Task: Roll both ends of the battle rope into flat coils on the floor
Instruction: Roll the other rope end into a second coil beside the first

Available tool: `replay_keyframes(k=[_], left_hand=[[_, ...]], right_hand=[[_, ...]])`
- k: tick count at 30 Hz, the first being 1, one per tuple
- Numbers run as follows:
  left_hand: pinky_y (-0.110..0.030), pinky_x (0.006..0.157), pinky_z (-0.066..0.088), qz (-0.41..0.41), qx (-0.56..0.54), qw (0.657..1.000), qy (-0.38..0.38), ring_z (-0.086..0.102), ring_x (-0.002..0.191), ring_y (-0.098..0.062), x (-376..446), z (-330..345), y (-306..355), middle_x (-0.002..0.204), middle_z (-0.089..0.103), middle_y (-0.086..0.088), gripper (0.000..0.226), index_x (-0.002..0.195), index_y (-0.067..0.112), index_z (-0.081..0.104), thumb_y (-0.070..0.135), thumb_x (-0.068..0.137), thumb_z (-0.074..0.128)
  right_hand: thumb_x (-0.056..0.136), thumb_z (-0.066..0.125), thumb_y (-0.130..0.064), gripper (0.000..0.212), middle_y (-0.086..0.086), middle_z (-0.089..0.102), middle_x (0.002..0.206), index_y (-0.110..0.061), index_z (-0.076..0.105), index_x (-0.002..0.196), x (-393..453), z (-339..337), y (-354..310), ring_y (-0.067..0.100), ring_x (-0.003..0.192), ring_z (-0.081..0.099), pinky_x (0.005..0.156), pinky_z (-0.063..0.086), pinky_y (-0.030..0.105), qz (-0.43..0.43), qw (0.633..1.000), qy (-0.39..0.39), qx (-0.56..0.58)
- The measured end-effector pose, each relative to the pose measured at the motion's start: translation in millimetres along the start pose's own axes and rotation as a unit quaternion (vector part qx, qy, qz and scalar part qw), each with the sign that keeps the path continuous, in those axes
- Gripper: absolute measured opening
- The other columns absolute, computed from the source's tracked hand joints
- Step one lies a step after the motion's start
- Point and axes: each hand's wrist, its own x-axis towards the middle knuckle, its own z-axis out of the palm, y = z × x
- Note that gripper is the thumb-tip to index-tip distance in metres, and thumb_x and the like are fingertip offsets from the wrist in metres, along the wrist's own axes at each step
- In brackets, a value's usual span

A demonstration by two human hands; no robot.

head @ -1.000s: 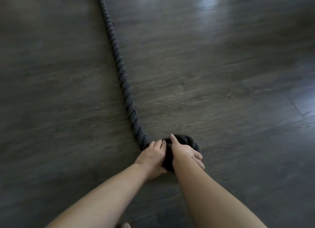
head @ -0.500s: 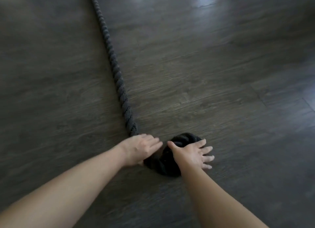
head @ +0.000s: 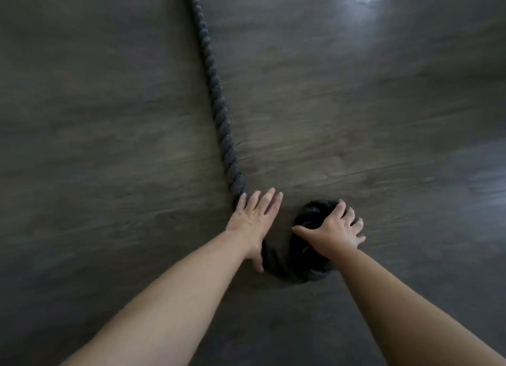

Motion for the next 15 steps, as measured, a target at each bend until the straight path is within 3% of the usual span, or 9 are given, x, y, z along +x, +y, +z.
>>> replay_keyframes(k=[3, 6, 12, 14, 15], left_hand=[[-0.057, 0.121, -0.01, -0.049, -0.041, 0.998, -0.006, -0.021, 0.15, -0.04, -6, 1, -2, 0.161, -0.031, -0.013, 0.174, 0.147, 0.012, -0.038, 0.062, 0.044, 0.093], [-0.056, 0.12, -0.01, -0.082, -0.063, 0.995, -0.005, -0.022, 0.15, -0.038, -13, 5, -6, 0.162, -0.028, -0.018, 0.17, 0.146, 0.007, -0.038, 0.068, 0.05, 0.089], [-0.059, 0.119, -0.005, -0.009, -0.059, 0.998, -0.029, -0.018, 0.149, -0.045, -13, -1, -13, 0.164, -0.019, -0.019, 0.157, 0.152, 0.005, -0.027, 0.074, 0.058, 0.079], [-0.062, 0.119, 0.011, 0.031, -0.044, 0.998, -0.026, -0.001, 0.149, -0.051, -15, -3, -25, 0.164, -0.008, -0.026, 0.145, 0.158, 0.003, -0.008, 0.063, 0.063, 0.083], [-0.059, 0.114, 0.029, 0.056, -0.009, 0.998, 0.026, 0.021, 0.145, -0.052, -14, -1, -35, 0.161, 0.01, -0.031, 0.124, 0.158, -0.001, 0.016, 0.047, 0.067, 0.085]], right_hand=[[0.066, 0.075, -0.069, 0.138, 0.018, -0.006, 0.163, -0.015, -0.015, 0.155, -7, -8, -14, 0.045, 0.148, -0.003, 0.112, 0.015, 0.07, 0.043, 0.998, -0.038, -0.003], [0.068, 0.077, -0.062, 0.135, 0.021, -0.005, 0.16, -0.015, -0.016, 0.155, -11, -14, -29, 0.047, 0.144, 0.003, 0.11, 0.023, 0.07, 0.075, 0.996, -0.051, -0.003], [0.067, 0.079, -0.062, 0.137, 0.021, -0.003, 0.16, -0.016, -0.015, 0.155, 1, -22, -35, 0.045, 0.144, 0.005, 0.109, 0.029, 0.065, 0.053, 0.996, -0.065, -0.037], [0.066, 0.078, -0.063, 0.137, 0.02, -0.002, 0.16, -0.016, -0.014, 0.155, 6, -24, -43, 0.045, 0.145, 0.005, 0.108, 0.03, 0.065, 0.022, 0.995, -0.067, -0.067], [0.066, 0.078, -0.063, 0.137, 0.02, -0.001, 0.159, -0.016, -0.014, 0.154, 9, -25, -48, 0.045, 0.144, 0.006, 0.108, 0.03, 0.065, 0.005, 0.994, -0.067, -0.082]])
